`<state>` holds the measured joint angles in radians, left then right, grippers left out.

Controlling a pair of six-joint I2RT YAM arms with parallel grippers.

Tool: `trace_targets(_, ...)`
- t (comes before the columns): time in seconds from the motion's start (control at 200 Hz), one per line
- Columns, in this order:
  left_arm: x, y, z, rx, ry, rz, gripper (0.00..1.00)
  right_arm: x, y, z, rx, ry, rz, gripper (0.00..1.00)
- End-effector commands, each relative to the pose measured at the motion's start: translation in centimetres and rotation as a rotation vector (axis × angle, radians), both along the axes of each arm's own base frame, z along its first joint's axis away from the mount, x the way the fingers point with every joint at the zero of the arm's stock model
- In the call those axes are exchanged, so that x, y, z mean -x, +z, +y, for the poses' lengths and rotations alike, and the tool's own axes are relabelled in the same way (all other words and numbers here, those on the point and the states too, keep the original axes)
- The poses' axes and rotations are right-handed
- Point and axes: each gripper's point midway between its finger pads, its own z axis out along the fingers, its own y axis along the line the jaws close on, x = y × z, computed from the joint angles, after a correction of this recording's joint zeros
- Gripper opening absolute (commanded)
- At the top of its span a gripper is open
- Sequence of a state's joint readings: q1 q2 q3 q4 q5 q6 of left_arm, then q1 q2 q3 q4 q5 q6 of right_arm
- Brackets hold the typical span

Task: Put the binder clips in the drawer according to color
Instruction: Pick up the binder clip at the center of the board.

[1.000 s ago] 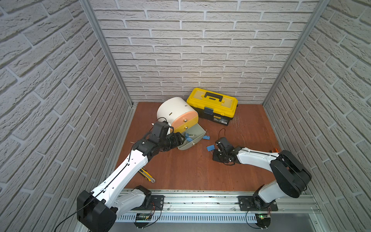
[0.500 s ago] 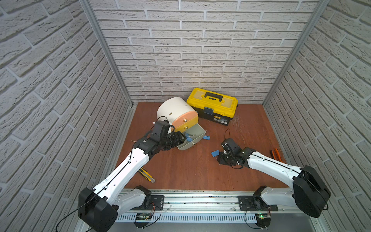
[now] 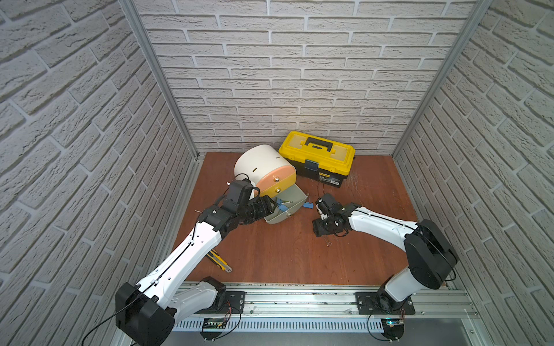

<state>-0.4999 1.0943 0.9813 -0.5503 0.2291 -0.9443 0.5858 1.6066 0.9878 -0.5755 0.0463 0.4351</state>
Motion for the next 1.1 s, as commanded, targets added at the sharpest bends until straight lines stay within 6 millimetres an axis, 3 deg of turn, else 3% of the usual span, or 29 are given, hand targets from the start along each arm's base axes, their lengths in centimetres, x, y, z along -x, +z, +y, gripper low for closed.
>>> trace_targets(0.0, -0.3, 1.3, 0.1, 0.014, 0.011, -0.046, 0.75, -0.7, 0.2, -0.6, 0.052, 0.041, -0.016, 0.7)
trace_targets(0.425, -0.2, 1.4, 0.2, 0.008, 0.009, -0.038, 0.75, -1.8, -2.0, -0.2, 0.063, 0.046, 0.007, 0.7)
trace_targets(0.645, -0.2, 1.4, 0.3, 0.006, 0.012, -0.037, 0.75, -2.3, -2.0, -0.4, 0.07, 0.026, 0.003, 0.61)
trace_targets(0.9, -0.3, 1.4, 0.4, 0.01, 0.016, -0.04, 0.75, -2.4, -0.2, -1.0, 0.073, 0.007, -0.029, 0.43)
trace_targets(1.095, -0.5, 1.6, 0.3, 0.017, 0.017, -0.049, 0.75, -3.1, 2.6, -0.9, 0.045, -0.005, -0.08, 0.38)
